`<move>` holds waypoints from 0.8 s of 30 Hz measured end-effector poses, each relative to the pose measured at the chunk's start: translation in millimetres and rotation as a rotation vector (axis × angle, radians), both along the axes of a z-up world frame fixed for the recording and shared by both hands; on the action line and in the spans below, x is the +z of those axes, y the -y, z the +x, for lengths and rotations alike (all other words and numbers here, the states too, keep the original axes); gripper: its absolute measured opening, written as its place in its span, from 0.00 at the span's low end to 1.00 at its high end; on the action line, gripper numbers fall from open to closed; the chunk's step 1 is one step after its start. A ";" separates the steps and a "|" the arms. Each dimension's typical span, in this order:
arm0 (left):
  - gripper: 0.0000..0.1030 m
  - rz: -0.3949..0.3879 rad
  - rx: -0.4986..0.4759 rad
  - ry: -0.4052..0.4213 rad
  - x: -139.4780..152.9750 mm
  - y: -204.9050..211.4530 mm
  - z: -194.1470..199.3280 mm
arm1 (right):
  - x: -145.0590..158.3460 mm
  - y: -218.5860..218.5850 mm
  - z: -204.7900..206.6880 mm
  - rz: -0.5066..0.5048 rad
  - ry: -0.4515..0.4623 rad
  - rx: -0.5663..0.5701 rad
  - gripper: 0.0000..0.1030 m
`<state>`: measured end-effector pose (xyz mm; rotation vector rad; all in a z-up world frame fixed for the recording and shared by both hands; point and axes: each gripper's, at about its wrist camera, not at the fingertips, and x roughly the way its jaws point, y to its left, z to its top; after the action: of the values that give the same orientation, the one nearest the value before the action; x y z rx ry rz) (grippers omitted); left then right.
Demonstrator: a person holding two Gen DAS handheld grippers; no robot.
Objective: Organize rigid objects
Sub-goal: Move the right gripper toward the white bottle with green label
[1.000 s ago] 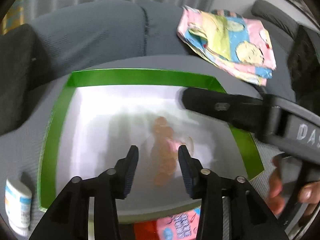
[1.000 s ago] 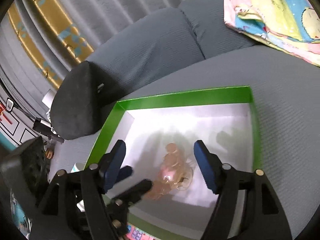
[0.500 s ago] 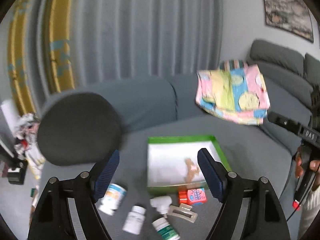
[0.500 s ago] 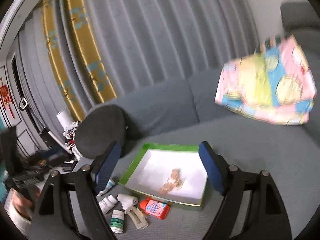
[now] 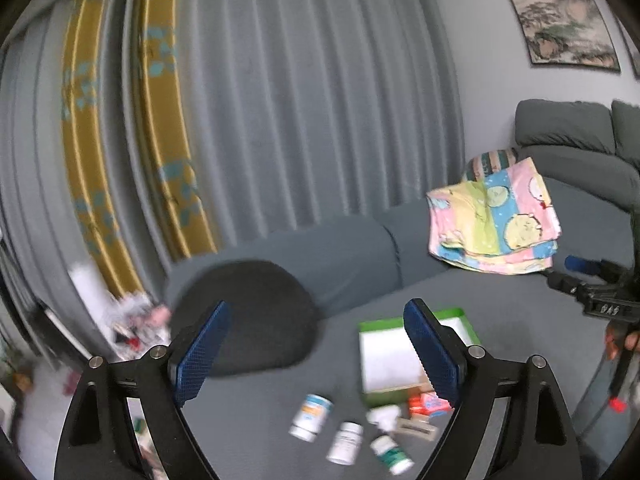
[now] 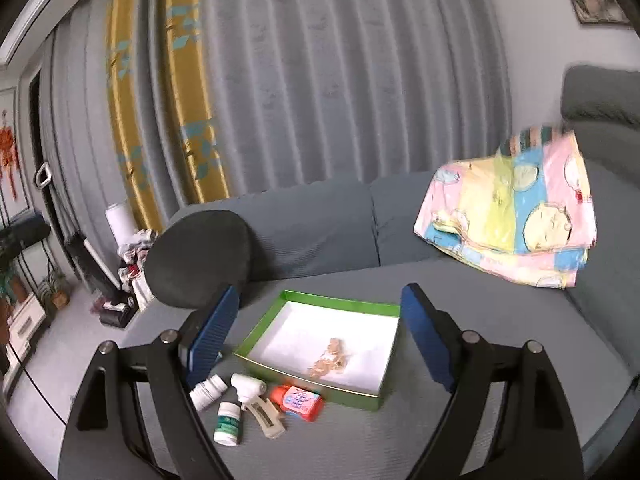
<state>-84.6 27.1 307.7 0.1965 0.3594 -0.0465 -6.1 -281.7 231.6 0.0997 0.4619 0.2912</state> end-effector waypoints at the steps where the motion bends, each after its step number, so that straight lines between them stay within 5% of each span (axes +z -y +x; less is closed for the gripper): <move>1: 0.87 0.022 0.019 0.021 9.4 -0.7 -7.4 | 7.6 6.2 0.7 0.063 -0.011 0.033 0.81; 4: 0.91 0.036 0.058 0.053 31.9 -8.4 -25.3 | 30.7 22.0 1.2 0.166 -0.008 0.034 0.83; 9: 0.96 0.069 0.097 0.123 59.7 -20.6 -52.0 | 55.2 19.9 -6.9 0.155 0.014 0.039 0.85; 14: 0.98 0.080 0.095 0.106 57.3 -19.1 -52.5 | 62.2 11.0 -7.4 0.130 0.029 0.063 0.87; 18: 0.99 0.060 0.065 0.038 21.9 -13.7 -33.5 | 42.5 1.1 6.7 0.102 0.004 0.091 0.93; 24: 0.99 -0.044 0.019 -0.189 -89.9 -2.9 18.9 | -26.5 -27.3 36.5 0.002 -0.129 0.178 0.92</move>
<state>-65.7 29.9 217.8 0.1454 0.5483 -0.0543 30.4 -254.4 205.1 0.0795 0.6004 0.4620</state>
